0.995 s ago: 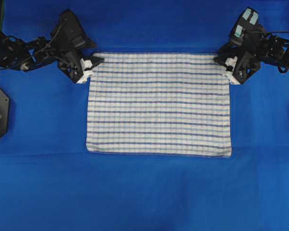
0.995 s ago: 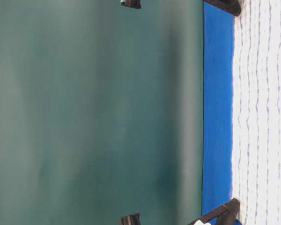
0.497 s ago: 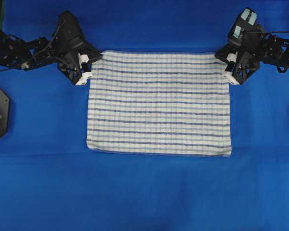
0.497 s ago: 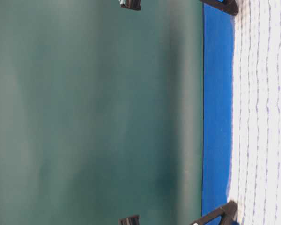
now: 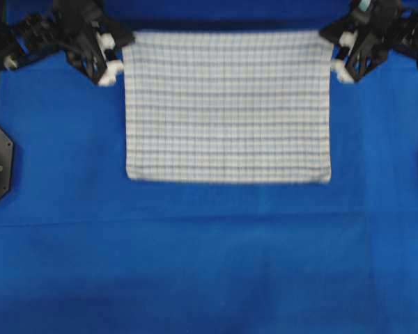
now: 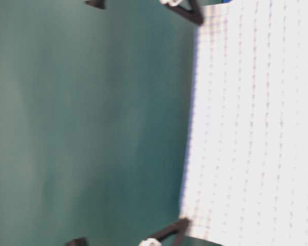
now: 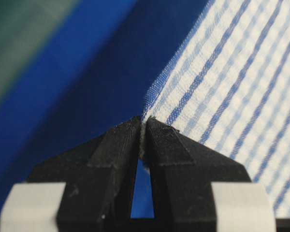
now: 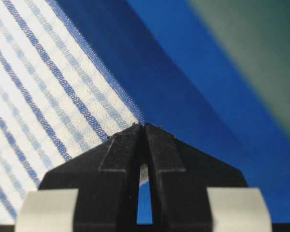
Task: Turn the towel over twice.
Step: 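Lift the towel by its corners and pull it toward the far side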
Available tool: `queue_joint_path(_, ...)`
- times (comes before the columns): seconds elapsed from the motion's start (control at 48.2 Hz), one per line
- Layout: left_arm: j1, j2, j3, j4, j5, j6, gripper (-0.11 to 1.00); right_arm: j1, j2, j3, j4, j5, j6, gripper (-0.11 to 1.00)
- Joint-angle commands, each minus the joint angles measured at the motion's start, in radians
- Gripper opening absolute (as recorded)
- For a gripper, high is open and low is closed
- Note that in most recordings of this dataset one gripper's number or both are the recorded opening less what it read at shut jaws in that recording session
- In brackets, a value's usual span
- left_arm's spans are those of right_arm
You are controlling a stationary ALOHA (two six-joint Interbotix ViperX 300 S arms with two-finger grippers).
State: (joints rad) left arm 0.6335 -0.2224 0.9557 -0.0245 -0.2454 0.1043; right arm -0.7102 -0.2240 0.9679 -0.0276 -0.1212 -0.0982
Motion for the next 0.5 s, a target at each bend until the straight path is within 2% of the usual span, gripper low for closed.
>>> queue_joint_path(0.0,0.026,-0.063,-0.051,0.0,0.021,0.031,0.03,-0.031,-0.064,-0.051,-0.002,0.031,-0.02,0.04)
queue_joint_path(0.166,0.054,-0.098,-0.101,0.0,0.026,0.112,0.03,-0.075,-0.124,-0.124,-0.002,0.074,-0.075,0.04)
queue_joint_path(0.477,0.115,-0.11,-0.207,0.003,0.035,0.123,0.03,-0.117,-0.137,-0.261,-0.002,0.114,-0.146,0.04)
